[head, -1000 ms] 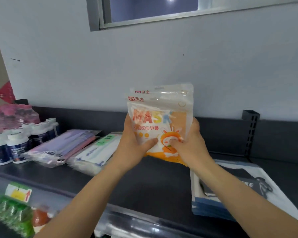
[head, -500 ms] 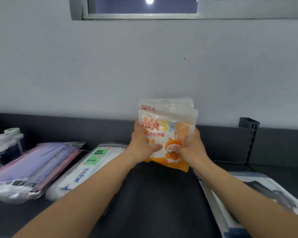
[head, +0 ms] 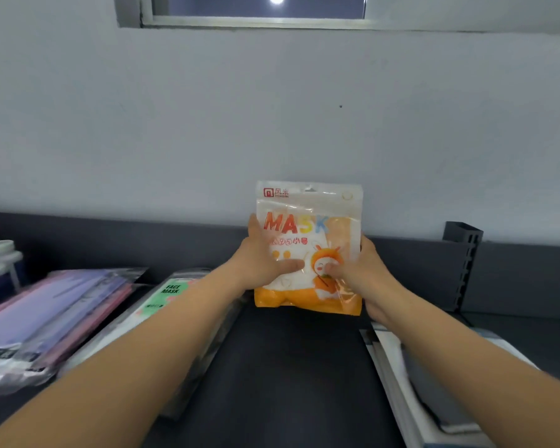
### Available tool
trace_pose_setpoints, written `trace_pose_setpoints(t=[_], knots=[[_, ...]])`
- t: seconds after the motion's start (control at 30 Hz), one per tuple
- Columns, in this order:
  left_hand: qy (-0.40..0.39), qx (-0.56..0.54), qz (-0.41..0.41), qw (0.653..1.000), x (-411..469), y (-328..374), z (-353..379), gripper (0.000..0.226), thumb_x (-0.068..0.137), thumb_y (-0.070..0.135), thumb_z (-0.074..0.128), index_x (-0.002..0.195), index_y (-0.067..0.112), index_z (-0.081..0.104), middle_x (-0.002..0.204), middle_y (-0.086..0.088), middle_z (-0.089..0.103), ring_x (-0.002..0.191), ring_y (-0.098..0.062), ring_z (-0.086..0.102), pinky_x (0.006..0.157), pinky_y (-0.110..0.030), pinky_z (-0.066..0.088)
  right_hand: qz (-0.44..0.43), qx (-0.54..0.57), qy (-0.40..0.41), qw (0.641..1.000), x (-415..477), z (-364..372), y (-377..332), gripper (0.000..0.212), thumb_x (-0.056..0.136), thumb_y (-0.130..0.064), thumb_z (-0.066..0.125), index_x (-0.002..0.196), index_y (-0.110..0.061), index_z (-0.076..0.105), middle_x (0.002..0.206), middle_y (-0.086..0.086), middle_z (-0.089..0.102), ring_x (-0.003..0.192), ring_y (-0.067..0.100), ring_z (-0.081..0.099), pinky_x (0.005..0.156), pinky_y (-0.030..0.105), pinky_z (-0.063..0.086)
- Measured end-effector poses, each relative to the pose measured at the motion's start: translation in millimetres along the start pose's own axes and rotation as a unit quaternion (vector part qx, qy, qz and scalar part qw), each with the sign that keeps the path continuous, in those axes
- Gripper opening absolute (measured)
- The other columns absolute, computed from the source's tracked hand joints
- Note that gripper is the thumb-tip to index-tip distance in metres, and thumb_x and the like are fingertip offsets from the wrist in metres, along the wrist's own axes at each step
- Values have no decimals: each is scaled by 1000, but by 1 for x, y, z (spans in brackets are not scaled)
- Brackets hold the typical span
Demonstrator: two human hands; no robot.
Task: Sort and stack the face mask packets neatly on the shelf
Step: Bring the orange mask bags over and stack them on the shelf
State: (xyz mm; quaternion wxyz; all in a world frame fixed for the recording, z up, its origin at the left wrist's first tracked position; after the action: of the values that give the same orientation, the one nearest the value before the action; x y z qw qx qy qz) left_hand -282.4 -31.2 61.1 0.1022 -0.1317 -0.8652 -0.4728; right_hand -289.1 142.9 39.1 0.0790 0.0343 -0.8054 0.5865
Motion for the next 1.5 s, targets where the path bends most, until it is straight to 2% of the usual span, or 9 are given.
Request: trace_pose_setpoints(t=[0.27,0.47,0.6,0.73,0.87,0.93,1.17,1.33,1.5], knots=[[-202,91,-182,958,-23,-21,-8,55,74,60,66,118,29,56,109,7,70,99,-13,68,89,-35,55,113,-5,-144,983,-24,0,17,74,73,-32,79,133,-25,37,117,3,64,97,25,68,81,46,57],[-224,139,-252,931,-38,-33,7,46,85,56,56,108,16,55,108,0,65,99,-17,63,83,-30,54,211,-52,-160,963,-45,4,42,65,85,-39,66,138,-22,32,110,7,66,93,25,68,79,45,58],[-199,184,-225,936,-38,-40,21,74,81,65,51,137,19,36,139,-2,47,120,-26,52,94,-39,50,199,-62,-113,971,-47,7,34,83,88,-31,64,148,-21,7,114,8,54,89,23,62,64,36,56],[-151,320,-86,931,-46,-15,21,71,91,57,45,149,22,22,154,-3,29,138,-24,33,111,-37,30,169,-87,-76,979,-48,5,27,85,85,-32,66,149,-25,9,139,11,41,114,29,54,89,44,53],[-306,359,40,881,-82,15,33,86,80,53,63,149,34,15,158,5,10,145,-19,9,116,-38,13,28,-193,-110,975,-65,3,-1,57,93,-32,55,143,-21,30,137,-1,42,119,19,46,91,30,49],[-336,412,49,845,-90,12,39,100,74,51,72,149,37,7,159,5,4,146,-23,5,116,-45,13,-25,-236,-137,962,-73,5,-12,62,92,-37,55,145,-21,28,144,-4,35,127,16,40,95,26,43],[-303,431,71,847,-76,7,42,94,79,36,72,149,38,8,159,2,11,145,-25,14,114,-48,24,-100,-357,-179,911,-94,16,-28,63,90,-45,55,145,-25,32,151,-3,31,134,16,35,99,25,33],[-311,454,58,833,-69,8,40,96,76,27,75,147,35,12,150,0,30,135,-25,33,109,-44,35,-106,-352,-128,921,-97,0,-28,60,90,-44,55,143,-27,34,150,-3,33,136,14,32,107,28,29],[-303,481,62,820,-69,11,43,100,73,28,78,147,34,11,152,0,27,137,-25,29,108,-42,33,-97,-329,-81,936,-105,-25,-19,58,90,-39,57,143,-25,35,148,-6,37,135,12,33,105,25,29]])
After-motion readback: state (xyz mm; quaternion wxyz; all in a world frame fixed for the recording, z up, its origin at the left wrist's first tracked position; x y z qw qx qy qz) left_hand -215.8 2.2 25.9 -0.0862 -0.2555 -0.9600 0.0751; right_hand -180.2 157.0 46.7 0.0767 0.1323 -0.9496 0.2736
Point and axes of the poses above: each hand's wrist, its own x-axis towards the middle knuckle, its own z-axis out of the palm, y = z × x, the point moved 6 cm from there along x, towards the middle knuckle
